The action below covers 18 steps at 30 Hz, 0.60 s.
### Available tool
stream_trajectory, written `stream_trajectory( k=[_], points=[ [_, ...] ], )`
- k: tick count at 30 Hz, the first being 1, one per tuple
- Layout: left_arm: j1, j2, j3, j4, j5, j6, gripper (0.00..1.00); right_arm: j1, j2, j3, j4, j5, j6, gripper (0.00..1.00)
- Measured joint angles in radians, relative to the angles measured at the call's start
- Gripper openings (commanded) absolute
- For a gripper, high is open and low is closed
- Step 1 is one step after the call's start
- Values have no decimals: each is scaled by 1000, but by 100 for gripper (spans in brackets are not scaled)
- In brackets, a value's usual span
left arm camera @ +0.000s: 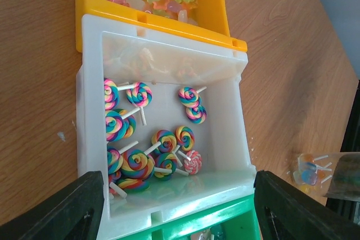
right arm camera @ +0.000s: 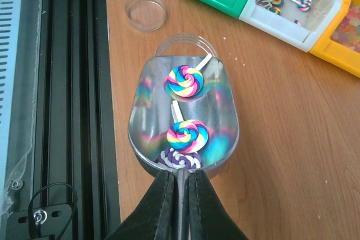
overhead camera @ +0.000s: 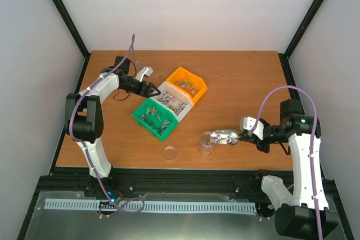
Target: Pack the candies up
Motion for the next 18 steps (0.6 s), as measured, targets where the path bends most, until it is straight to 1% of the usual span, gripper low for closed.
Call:
stream_trajectory(
  k=[9, 14, 18],
  points=[
    [0, 0, 0, 0, 7, 0, 74, 92, 14, 43, 31, 76, 100, 3],
    [0, 0, 0, 0, 11, 0, 74, 187, 19, 52, 66, 144, 176, 3],
    [0, 0, 0, 0, 11, 0, 74, 238, 33, 53, 91, 189, 224, 3]
  ],
)
